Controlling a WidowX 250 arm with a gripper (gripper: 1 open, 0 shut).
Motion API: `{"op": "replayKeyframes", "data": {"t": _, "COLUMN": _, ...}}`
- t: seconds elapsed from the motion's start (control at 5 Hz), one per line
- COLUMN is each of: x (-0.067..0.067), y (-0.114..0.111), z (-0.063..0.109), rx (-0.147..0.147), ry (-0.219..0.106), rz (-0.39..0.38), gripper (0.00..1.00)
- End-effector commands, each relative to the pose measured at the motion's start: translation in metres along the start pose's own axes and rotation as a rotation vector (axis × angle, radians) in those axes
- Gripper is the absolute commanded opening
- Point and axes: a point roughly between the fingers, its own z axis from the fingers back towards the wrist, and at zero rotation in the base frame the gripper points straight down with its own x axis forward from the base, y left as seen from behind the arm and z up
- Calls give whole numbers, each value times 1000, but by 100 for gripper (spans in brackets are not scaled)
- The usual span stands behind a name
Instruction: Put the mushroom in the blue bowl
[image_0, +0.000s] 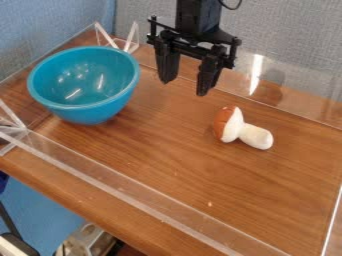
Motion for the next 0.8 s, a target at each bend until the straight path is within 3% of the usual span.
{"op": "replayKeyframes", "data": {"t": 0.0, "x": 8, "y": -6, "z": -2, "rx": 22, "ry": -3, "rz": -61, "gripper": 100}}
{"op": "replayKeyframes", "data": {"t": 0.2, "x": 23, "y": -19, "z": -11, "rx": 54, "ry": -3, "rz": -181, "gripper": 100}}
{"op": "replayKeyframes", "data": {"t": 0.6, "x": 56, "y": -65, "z": -36, "rx": 124, "ry": 6, "rz": -506, "gripper": 100}}
